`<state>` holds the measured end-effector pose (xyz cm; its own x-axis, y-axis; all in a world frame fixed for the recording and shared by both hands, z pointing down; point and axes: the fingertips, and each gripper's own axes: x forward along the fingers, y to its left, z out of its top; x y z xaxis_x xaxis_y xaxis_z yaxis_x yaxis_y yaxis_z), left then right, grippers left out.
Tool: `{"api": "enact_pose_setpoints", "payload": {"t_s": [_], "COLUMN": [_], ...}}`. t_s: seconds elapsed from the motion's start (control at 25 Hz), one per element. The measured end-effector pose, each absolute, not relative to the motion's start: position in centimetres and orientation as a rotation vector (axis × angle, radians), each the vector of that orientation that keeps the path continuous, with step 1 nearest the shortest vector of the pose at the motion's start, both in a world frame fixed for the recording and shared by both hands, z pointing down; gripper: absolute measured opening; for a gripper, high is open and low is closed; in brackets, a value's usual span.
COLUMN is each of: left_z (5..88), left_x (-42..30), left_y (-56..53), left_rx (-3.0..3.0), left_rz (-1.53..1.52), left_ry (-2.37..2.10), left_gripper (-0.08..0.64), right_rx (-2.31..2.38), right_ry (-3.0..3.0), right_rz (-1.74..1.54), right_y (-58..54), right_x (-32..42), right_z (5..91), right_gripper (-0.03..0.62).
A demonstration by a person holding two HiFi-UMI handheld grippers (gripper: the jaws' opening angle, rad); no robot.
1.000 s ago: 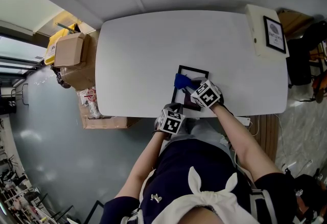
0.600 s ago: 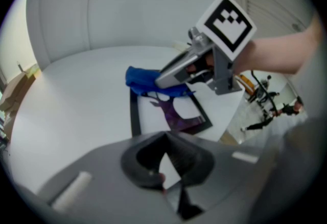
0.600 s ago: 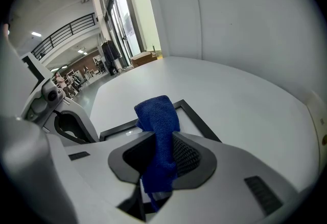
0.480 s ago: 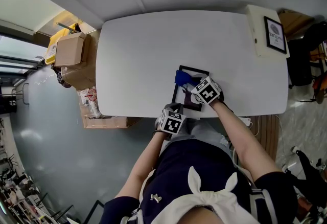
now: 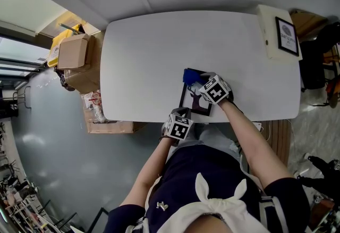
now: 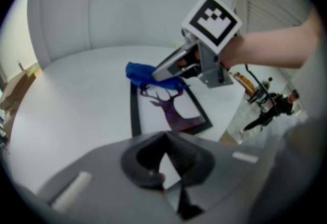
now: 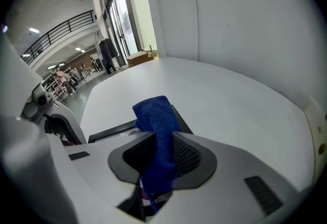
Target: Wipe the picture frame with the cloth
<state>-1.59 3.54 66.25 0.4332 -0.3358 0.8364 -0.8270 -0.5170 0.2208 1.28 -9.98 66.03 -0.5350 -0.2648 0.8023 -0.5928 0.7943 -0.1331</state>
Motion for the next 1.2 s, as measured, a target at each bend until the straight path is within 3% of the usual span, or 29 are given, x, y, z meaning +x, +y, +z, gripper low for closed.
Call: {"api": "enact_pose_setpoints", "payload": {"t_s": [1.2], "left_z": [66.2], "left_x": [-1.8], "left_y": [3.5], "left_rx": [2.051], "left_rz": [0.988], "left_ry": [-0.995], "left_gripper": [0.003], "right_rx": [0.556], "right_ry": [-2.159], "right_rz": [0.474], "right_y": [-9.7], "right_x": [3.3], "right_z": [65.8], "right_gripper": [0.098]}}
